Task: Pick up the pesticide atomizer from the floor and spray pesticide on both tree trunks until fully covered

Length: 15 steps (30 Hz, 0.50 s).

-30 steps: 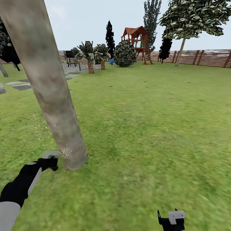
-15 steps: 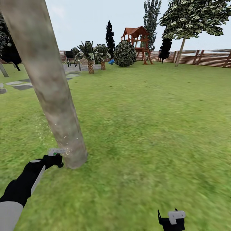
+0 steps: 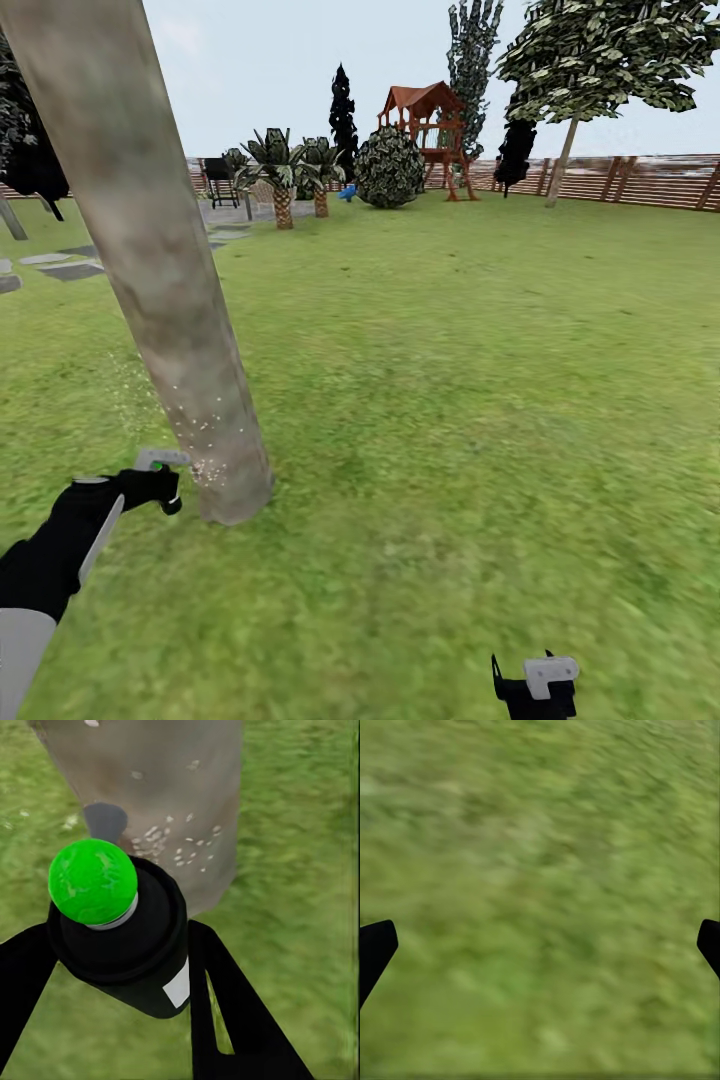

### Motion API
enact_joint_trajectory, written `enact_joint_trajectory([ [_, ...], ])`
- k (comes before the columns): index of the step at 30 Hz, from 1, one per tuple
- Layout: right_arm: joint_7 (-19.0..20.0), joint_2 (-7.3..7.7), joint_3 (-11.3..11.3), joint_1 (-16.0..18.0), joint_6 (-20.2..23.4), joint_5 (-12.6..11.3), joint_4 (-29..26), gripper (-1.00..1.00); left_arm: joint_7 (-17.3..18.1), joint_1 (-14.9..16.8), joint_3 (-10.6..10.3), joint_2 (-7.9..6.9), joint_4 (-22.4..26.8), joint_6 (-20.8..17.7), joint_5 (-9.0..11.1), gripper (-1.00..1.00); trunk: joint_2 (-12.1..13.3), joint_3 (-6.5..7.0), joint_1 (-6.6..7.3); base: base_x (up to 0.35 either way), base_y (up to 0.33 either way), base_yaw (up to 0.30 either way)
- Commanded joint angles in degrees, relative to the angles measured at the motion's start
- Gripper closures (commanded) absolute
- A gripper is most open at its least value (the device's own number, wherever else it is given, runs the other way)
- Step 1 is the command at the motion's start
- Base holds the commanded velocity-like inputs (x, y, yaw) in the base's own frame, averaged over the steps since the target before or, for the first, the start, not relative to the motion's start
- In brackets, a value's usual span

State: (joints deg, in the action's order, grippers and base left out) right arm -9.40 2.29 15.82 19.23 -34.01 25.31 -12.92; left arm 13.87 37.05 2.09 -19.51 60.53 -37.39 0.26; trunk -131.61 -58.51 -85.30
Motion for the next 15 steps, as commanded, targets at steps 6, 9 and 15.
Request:
enact_joint_trajectory([
  [6, 0.0, 0.0, 0.0, 0.0, 0.0, 0.0, 0.0, -1.0, 3.8, 0.8, 0.7, -2.1, -0.3, -0.2, -0.5, 1.0, 0.0, 0.0, 0.0, 0.0, 0.0, 0.0],
  [9, 0.0, 0.0, 0.0, 0.0, 0.0, 0.0, 0.0, -1.0, 3.7, 0.6, 0.8, -6.18, -0.4, -0.2, -0.6, 1.0, 0.0, 0.0, 0.0, 0.0, 0.0, 0.0],
  [15, 0.0, 0.0, 0.0, 0.0, 0.0, 0.0, 0.0, -1.0, 3.9, -0.1, -0.1, -6.53, 0.3, -0.1, -0.1, 1.0, 0.0, 0.0, 0.0, 0.054, 0.011, 0.0],
])
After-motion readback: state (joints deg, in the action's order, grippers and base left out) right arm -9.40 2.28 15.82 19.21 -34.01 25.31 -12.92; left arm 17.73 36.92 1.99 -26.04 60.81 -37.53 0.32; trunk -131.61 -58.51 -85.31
